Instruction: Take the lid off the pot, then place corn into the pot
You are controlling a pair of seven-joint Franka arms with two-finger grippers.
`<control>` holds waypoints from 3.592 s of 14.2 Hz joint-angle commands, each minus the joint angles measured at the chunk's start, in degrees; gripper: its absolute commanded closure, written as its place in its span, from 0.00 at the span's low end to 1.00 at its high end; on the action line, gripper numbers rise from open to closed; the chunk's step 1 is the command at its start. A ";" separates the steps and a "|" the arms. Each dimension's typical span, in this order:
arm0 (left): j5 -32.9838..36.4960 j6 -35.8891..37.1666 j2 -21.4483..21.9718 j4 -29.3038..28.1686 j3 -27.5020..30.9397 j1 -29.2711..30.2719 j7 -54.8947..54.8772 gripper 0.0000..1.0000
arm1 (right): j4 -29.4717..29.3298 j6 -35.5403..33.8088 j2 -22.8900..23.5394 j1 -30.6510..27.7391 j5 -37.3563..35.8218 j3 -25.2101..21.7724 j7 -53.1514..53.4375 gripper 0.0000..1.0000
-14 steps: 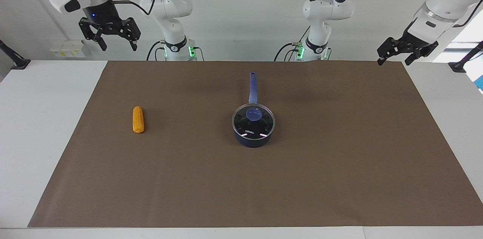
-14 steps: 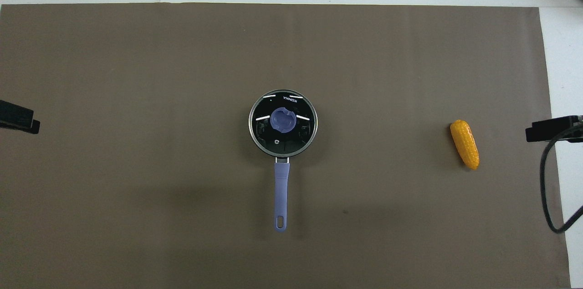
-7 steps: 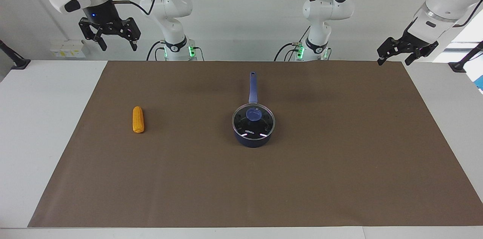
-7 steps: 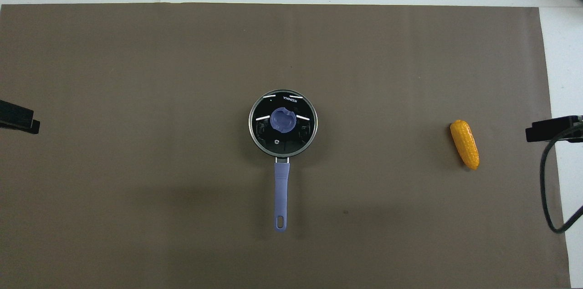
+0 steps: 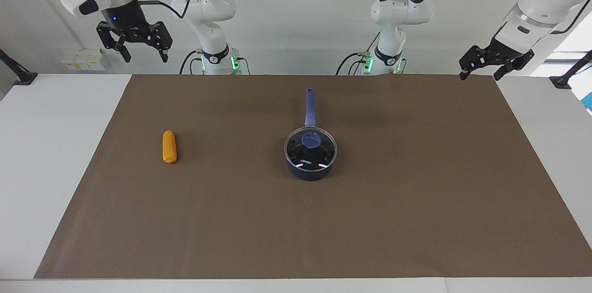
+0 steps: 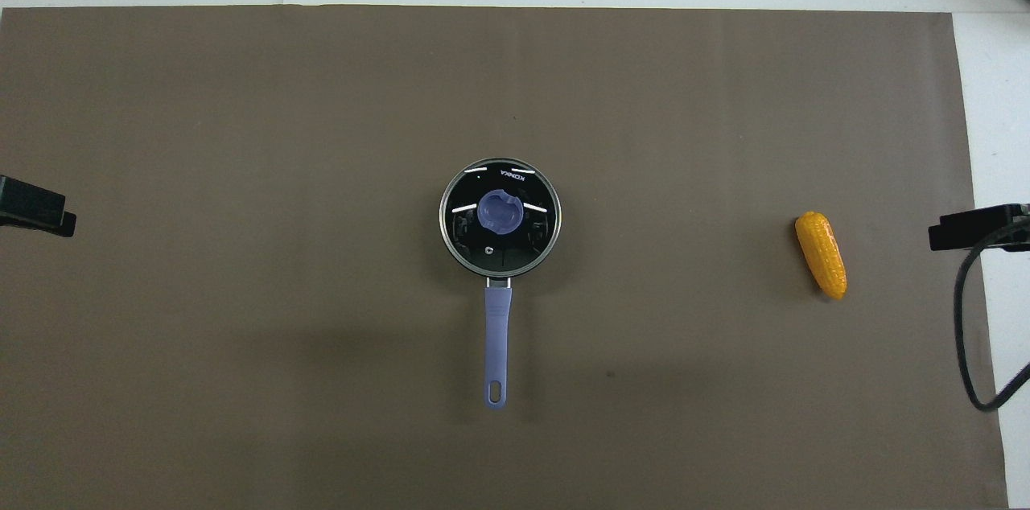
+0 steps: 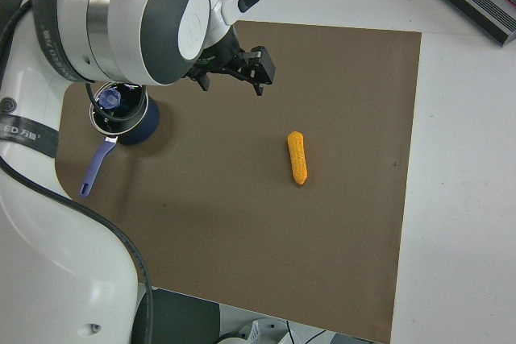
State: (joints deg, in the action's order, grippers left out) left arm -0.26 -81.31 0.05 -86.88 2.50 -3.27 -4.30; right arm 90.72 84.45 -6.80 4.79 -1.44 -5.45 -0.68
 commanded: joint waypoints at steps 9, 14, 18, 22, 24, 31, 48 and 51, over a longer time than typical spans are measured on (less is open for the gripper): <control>0.52 -6.31 1.27 -6.99 0.58 -8.94 0.43 0.00 | 0.34 -0.60 -0.67 -0.84 0.12 0.44 -1.34 0.00; -0.62 -11.67 0.49 -10.68 0.66 -13.24 -0.27 0.00 | 0.25 -0.60 -0.67 -0.84 0.12 0.44 -1.34 0.00; -0.62 -15.18 -1.36 -11.74 0.67 -16.58 3.58 0.00 | 0.25 -0.60 -0.67 -0.84 0.12 0.35 -1.34 0.00; -0.62 -19.31 -4.26 -11.74 0.67 -21.15 10.52 0.00 | 0.34 -0.60 -0.67 -0.84 0.12 0.44 -1.34 0.00; -0.62 -21.86 -5.75 -11.91 0.67 -23.00 13.25 0.00 | 0.34 -0.60 -0.67 -0.84 0.12 0.44 -1.34 0.00; -0.62 -31.17 -12.26 -11.30 0.67 -31.43 30.73 0.00 | 0.34 -0.60 -0.67 -0.84 0.12 0.35 -1.34 0.00; -1.94 -28.46 -27.99 4.96 0.67 -38.48 55.54 0.00 | 0.25 -0.77 -0.67 -0.84 0.12 0.18 -1.34 0.00; -1.94 -28.81 -27.91 4.35 0.75 -37.96 55.37 0.00 | 0.25 -0.86 -0.67 -0.84 0.12 0.18 -1.34 0.00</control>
State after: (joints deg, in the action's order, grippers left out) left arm -1.48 -111.05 -26.99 -84.24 2.85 -41.51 50.66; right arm 90.72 84.44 -6.80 4.78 -1.44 -5.56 -0.68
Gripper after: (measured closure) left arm 0.000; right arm 0.000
